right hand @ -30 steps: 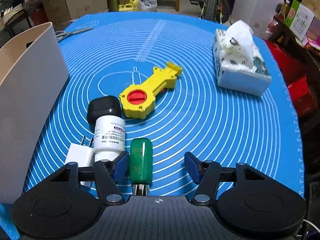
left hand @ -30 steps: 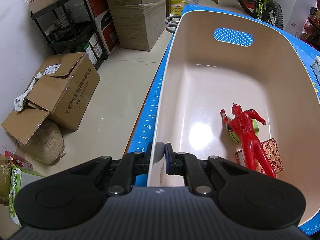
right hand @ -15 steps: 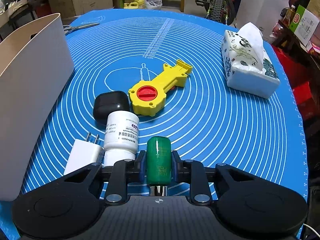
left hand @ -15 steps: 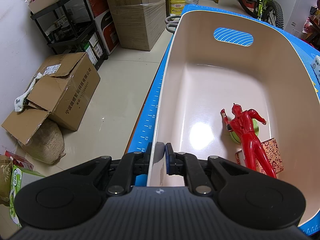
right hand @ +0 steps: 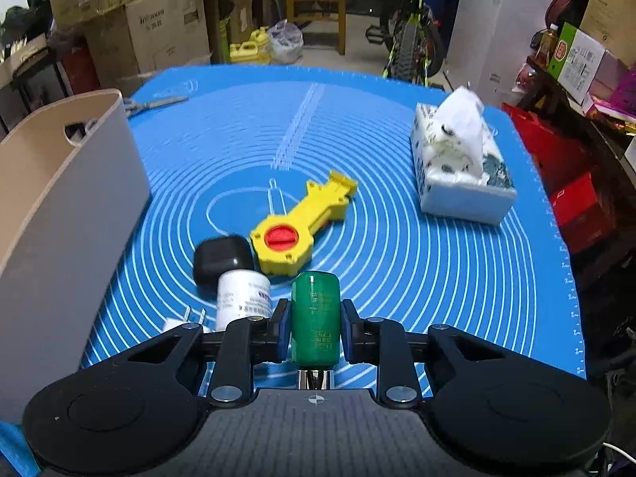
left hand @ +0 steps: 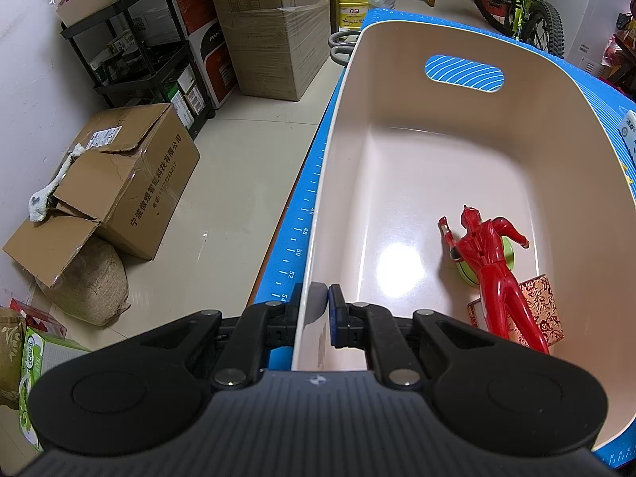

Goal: Organize rigid objects
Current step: 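Carry the green-handled tool into the basket and open the right gripper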

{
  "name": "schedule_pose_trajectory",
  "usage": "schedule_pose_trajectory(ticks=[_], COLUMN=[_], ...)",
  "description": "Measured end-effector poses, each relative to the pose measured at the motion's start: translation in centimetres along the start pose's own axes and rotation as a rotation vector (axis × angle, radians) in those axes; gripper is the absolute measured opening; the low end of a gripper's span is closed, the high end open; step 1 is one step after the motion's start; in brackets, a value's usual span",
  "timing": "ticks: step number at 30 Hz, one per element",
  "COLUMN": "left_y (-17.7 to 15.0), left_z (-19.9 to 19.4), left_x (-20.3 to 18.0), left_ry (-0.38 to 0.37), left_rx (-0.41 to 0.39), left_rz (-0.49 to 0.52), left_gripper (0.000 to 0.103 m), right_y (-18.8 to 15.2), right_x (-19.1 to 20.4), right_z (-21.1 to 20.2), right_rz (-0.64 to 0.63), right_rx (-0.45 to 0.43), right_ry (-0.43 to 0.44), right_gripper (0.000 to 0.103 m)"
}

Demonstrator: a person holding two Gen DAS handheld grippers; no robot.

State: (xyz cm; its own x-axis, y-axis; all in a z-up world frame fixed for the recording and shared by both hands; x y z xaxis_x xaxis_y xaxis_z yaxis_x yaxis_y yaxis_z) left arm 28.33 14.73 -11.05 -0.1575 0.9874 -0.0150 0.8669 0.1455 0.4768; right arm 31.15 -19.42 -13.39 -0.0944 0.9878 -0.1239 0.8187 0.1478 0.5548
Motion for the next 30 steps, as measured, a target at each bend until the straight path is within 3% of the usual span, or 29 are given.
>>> schedule_pose_trajectory(ticks=[12, 22, 30], left_y=[0.0, 0.0, 0.0], left_z=[0.0, -0.1, -0.1], left_x=[-0.2, -0.1, -0.2], left_ry=[0.001, 0.006, 0.009], left_rx=[0.000, -0.001, -0.002], left_rz=[0.000, 0.004, 0.009], left_gripper=[0.014, 0.014, 0.014], right_y=[3.5, 7.2, 8.8], right_x=[2.4, 7.2, 12.1], right_z=[-3.5, -6.6, -6.8], right_rz=[-0.005, -0.030, -0.061], right_rx=[-0.127, -0.252, -0.285], right_ry=[0.021, 0.110, 0.187], right_gripper=[0.034, 0.034, 0.034])
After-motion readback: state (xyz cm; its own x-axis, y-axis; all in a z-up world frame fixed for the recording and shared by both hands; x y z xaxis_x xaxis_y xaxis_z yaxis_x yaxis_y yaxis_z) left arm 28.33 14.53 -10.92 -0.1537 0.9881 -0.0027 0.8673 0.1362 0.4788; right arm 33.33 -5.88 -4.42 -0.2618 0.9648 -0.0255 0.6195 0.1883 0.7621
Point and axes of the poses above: each gripper's, at about its wrist camera, not at the fingertips, and z roughly the way its jaws point, x to its left, y to its top, the point moved 8 cm from there along z, roughly the way its jaws point, and after that the axes turned 14 degrees about -z, right-handed, at the moved point
